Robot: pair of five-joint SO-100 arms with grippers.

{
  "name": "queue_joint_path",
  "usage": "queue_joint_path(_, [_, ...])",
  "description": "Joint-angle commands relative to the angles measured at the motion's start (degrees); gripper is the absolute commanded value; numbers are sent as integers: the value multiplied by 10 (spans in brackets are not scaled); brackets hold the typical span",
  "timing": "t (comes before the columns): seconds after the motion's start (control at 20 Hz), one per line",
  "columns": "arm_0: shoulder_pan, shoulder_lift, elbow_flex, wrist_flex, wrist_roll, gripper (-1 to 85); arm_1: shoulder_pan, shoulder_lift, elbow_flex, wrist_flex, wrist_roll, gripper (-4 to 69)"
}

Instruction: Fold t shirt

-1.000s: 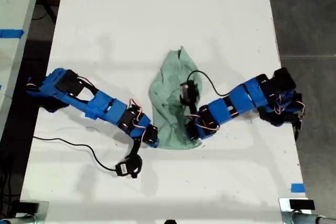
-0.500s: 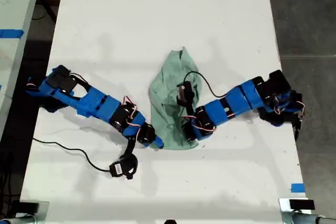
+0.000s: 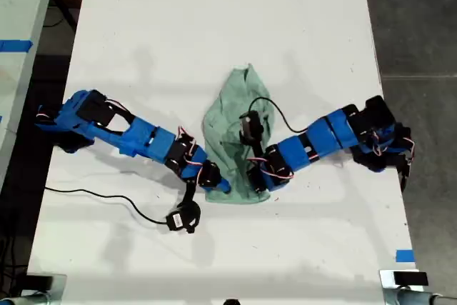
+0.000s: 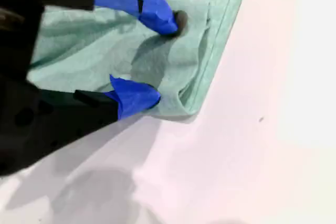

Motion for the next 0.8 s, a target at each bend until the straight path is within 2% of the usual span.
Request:
queue_joint_path(0.0, [-6,-4,-27,-9,3,-3,0,4,-32,0,-13,-16])
queue_joint_path(0.2, [33,56,-20,57,-33,-3,1,-4,-47,-2,-17,-16])
queue_joint_path(0.3, [42,74,-18,63,-32,-3,3,-28,-83,-1,-21,-16])
queue_joint_path(0.35, [44,76,-22,63,-30,-3,1,-36,-104,15,-19,-16])
queue_joint_path(0.45, [47,104,-24,61,-20,-3,-6,-24,-157,86,-12,-16])
queue_joint_path(0.6, [8,177,-23,86,23,-3,46,62,-170,139,-80,-16])
queue_joint_path(0.75, [-64,291,-13,141,62,-3,137,205,-141,124,-174,-16])
